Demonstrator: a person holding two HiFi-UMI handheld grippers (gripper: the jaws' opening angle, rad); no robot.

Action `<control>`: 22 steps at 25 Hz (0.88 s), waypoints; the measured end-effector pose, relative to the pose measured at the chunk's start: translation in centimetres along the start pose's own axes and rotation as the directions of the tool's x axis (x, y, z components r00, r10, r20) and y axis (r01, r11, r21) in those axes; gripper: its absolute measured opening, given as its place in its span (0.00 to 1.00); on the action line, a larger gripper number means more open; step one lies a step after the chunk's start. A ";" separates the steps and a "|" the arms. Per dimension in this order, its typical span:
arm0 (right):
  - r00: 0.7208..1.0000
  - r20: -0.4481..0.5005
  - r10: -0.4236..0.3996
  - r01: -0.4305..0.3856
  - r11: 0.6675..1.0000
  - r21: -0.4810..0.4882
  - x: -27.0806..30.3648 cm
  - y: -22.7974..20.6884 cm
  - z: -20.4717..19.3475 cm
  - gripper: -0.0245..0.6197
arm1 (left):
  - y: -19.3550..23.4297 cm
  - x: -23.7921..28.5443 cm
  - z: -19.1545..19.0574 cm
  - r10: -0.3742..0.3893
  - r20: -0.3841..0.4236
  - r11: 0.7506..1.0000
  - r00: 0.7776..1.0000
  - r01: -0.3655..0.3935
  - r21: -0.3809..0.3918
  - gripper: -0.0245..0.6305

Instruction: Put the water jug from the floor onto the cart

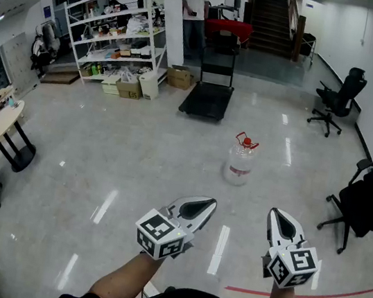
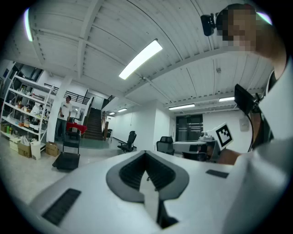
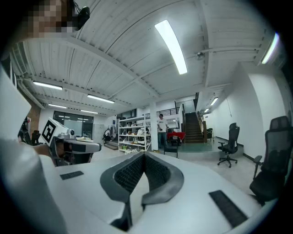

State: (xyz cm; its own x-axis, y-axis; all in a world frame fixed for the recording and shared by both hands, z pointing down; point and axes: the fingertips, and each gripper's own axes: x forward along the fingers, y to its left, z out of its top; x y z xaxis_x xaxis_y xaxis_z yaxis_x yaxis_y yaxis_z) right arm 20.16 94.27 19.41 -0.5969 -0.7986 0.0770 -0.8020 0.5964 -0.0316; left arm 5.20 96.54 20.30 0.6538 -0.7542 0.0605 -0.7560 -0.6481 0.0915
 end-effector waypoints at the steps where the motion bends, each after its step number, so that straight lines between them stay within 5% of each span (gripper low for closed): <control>1: 1.000 0.000 -0.005 0.005 1.000 -0.002 -0.2 0.1 0.1 0.04 | -0.1 -0.1 0.0 -0.003 0.001 1.000 1.000 0.003 -0.002 0.04; 22: 1.000 0.009 -0.018 0.018 1.000 0.011 -0.9 -0.7 0.0 0.04 | -0.9 1.3 -0.4 -0.030 0.015 0.999 0.999 0.031 -0.016 0.04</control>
State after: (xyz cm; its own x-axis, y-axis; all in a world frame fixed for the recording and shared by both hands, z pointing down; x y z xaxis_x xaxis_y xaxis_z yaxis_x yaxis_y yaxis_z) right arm 21.23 94.56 19.39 -0.5827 -0.8098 0.0687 -0.8127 0.5813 -0.0409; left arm 6.72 96.17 20.67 0.6760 -0.7356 0.0427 -0.7350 -0.6691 0.1097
